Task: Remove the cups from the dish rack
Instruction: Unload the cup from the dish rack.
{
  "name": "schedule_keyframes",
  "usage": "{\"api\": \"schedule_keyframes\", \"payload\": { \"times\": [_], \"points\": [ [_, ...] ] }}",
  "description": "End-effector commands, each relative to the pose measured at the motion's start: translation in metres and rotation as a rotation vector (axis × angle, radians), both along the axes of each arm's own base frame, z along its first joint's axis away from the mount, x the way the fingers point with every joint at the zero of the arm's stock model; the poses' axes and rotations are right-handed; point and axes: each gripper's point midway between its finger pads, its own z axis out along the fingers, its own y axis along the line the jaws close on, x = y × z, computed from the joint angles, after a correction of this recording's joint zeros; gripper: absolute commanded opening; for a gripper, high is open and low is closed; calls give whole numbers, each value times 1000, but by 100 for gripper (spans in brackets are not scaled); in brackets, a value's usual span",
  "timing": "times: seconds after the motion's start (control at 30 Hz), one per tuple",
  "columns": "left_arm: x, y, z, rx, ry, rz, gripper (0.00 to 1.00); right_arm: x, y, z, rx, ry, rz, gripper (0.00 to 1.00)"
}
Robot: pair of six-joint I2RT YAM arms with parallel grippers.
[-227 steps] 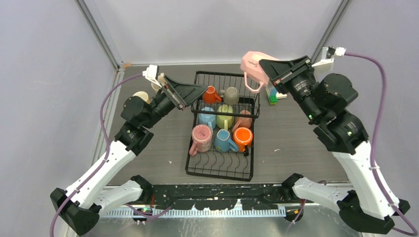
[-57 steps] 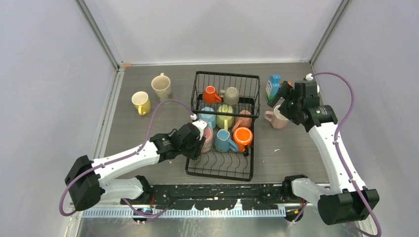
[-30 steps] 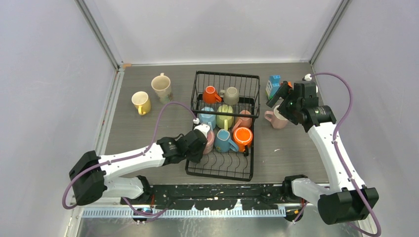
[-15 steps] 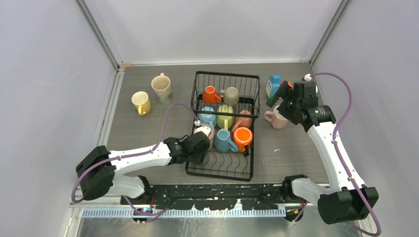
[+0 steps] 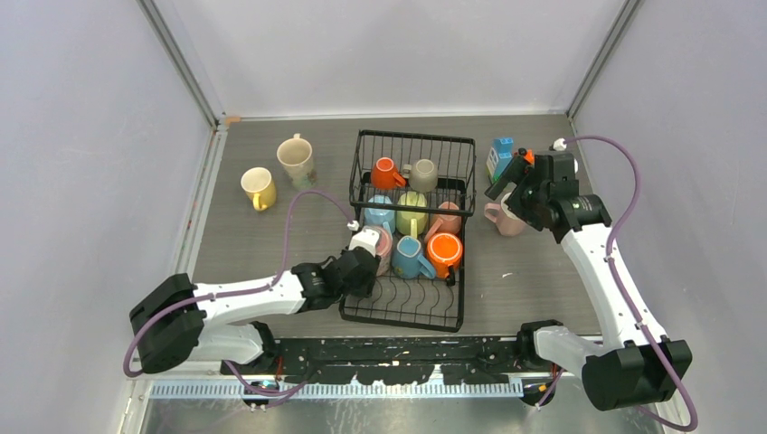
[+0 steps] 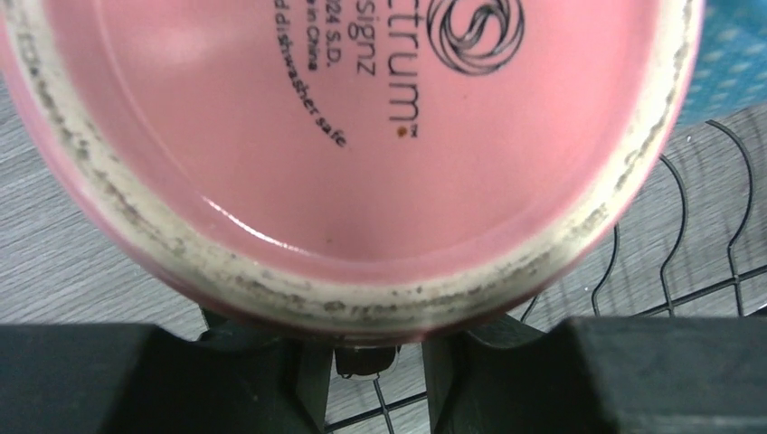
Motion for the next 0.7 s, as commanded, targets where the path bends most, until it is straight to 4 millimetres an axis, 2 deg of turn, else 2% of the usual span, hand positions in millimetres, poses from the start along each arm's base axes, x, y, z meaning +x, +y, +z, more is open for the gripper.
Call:
{"api": "schedule_keyframes", "payload": {
  "times": [0.0, 0.2, 0.4, 0.67],
  "points": [
    [7, 17, -12, 68, -46, 31, 37, 7, 6, 6, 11, -38, 10, 100],
    [8, 23, -18, 85, -64, 42, 24, 7, 9, 3, 8, -35, 16, 100],
    [7, 24, -14, 84, -77, 39, 1, 6, 10, 5, 2, -40, 18, 100],
    [5, 31, 18, 46, -111, 42, 0, 7, 15, 9, 7, -54, 29, 100]
  ]
}}
